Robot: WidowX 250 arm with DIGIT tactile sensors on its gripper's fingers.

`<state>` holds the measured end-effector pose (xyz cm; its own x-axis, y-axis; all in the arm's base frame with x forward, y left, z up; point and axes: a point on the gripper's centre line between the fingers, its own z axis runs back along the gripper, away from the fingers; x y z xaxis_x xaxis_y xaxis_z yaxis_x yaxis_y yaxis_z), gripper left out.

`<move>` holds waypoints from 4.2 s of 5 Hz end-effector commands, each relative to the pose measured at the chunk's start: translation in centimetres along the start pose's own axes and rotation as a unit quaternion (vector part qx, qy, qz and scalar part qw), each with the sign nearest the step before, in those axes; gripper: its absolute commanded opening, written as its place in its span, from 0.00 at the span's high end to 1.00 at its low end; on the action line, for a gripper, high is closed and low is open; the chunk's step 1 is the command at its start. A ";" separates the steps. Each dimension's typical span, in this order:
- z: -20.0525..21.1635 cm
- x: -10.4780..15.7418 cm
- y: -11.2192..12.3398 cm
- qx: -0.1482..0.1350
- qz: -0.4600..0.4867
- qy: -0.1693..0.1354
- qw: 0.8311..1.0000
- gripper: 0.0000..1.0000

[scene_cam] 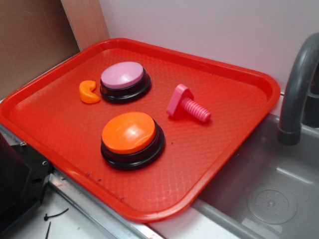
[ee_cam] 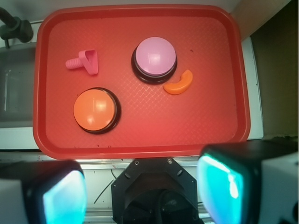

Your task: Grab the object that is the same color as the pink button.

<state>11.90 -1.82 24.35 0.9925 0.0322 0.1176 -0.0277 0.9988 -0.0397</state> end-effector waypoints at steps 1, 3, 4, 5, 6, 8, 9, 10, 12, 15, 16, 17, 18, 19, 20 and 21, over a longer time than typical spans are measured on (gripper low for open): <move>0.0 0.0 0.0 0.000 0.000 0.000 1.000 0.00; -1.4 2.2 -1.7 0.030 0.077 -0.020 0.996 0.00; -3.3 4.4 -2.8 0.008 0.119 -0.057 0.991 0.00; -6.1 7.6 -4.1 -0.014 0.142 -0.087 0.986 0.00; -8.5 10.2 -5.0 -0.025 0.143 -0.111 0.983 0.00; -14.7 13.9 -7.2 -0.004 0.149 -0.122 0.981 0.00; -17.0 14.4 -8.0 -0.006 0.128 -0.111 0.986 0.00; -19.1 14.6 -8.5 -0.002 0.123 -0.093 0.988 0.00; -21.4 14.6 -9.3 -0.002 0.102 -0.074 0.992 0.00; -22.4 14.4 -8.1 -0.017 0.126 -0.058 0.990 1.00; -22.4 14.2 -7.9 -0.011 0.129 -0.060 0.990 1.00; -22.0 14.2 -7.8 -0.007 0.122 -0.054 0.991 1.00; -19.1 14.3 -7.3 0.001 0.109 -0.055 0.992 1.00; -14.1 14.4 -6.0 -0.005 0.112 -0.062 0.992 1.00; -10.1 14.3 -4.4 -0.008 0.105 -0.035 0.994 1.00; -4.8 12.7 -2.0 -0.014 0.139 -0.021 0.990 1.00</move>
<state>24.50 -3.93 19.05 0.9494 0.3046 0.0763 -0.2985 0.9508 -0.0826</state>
